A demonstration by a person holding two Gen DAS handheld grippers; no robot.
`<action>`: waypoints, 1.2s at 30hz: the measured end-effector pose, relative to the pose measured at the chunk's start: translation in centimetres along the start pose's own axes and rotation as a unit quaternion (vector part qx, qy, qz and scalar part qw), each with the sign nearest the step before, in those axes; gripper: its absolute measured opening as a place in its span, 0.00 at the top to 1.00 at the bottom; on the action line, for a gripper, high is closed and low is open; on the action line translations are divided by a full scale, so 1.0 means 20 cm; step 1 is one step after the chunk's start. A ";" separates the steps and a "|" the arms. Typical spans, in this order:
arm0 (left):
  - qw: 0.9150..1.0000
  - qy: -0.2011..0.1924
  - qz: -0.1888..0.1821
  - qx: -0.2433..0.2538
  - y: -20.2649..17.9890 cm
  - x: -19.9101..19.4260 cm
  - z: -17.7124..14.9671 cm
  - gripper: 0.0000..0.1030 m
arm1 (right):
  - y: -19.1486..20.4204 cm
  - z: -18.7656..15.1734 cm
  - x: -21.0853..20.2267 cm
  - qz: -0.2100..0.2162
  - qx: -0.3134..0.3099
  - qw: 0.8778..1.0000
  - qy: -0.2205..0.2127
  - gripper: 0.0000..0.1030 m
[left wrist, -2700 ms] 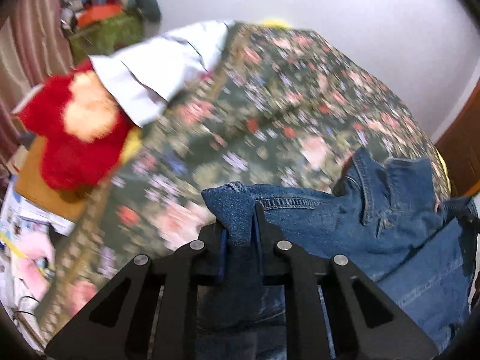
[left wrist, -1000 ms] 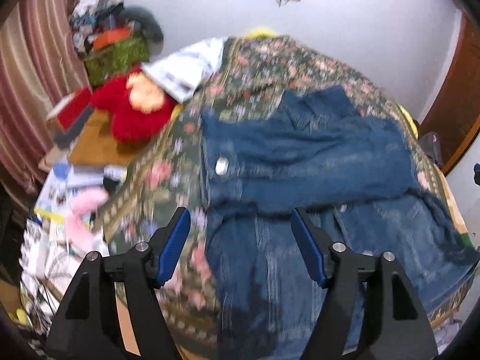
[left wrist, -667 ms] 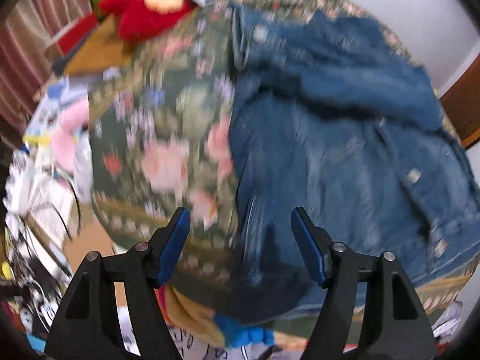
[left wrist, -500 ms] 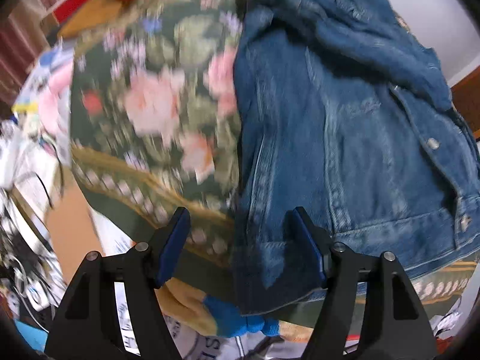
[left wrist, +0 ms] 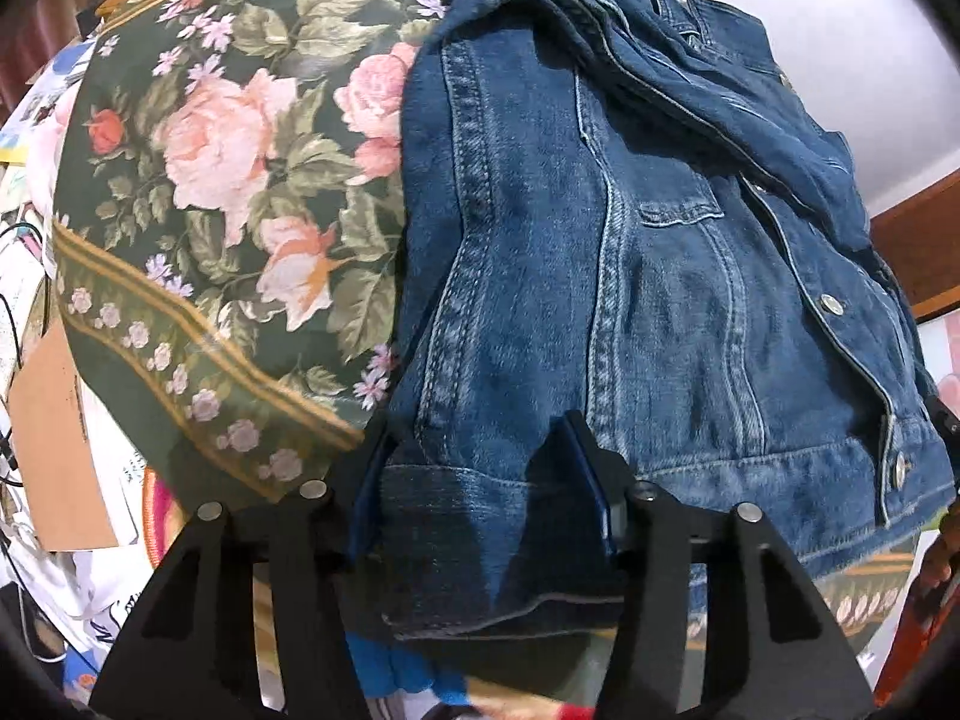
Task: Fold large clothes
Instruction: 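Grasp the jacket hem with both tools and lift it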
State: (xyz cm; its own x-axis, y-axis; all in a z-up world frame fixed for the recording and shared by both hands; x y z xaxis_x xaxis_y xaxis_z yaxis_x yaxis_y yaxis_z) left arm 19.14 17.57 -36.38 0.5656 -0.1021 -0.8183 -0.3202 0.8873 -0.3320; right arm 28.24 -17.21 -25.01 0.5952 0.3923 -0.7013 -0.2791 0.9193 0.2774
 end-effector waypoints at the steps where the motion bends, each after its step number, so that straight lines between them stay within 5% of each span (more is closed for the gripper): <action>1: 1.000 -0.001 0.001 0.002 -0.01 0.00 0.01 0.53 | 0.01 0.01 0.00 0.001 0.001 1.000 -0.004 0.59; 4: 1.000 -0.008 0.004 0.005 -0.03 0.00 0.05 0.73 | 0.01 0.02 0.00 0.004 0.005 1.000 -0.012 0.68; 9: 0.998 -0.056 -0.015 0.030 -0.10 -0.14 0.18 0.82 | 0.02 0.06 -0.01 0.013 -0.005 1.000 -0.021 0.77; 21: 0.977 -0.182 -0.059 0.096 -0.41 -0.42 0.70 0.83 | 0.15 0.43 -0.03 0.026 -0.050 0.994 -0.096 0.85; 28: 0.970 -0.218 -0.073 0.082 -0.46 -0.44 1.01 0.83 | 0.18 0.76 0.07 0.023 -0.052 0.989 -0.136 0.86; 36: 0.969 -0.246 -0.015 -0.009 -0.25 -0.23 1.47 0.83 | 0.01 1.18 0.45 -0.022 -0.006 0.989 -0.143 0.86</action>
State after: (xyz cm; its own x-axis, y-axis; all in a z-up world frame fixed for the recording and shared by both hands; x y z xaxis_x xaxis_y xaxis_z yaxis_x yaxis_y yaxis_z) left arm 40.48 26.87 -17.27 0.8667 0.1034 -0.4880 -0.3094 0.8788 -0.3632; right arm 51.38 -12.83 -15.74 0.7951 0.3463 -0.4978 -0.2568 0.9359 0.2410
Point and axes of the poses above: each gripper's, at about its wrist camera, not at the fingertips, and x roughly the way its jaws point, y to its left, z to its top, the point moved 8 cm from there along x, roughly the way its jaws point, and after that the axes turned 14 degrees about -y, right-handed, at the moved point
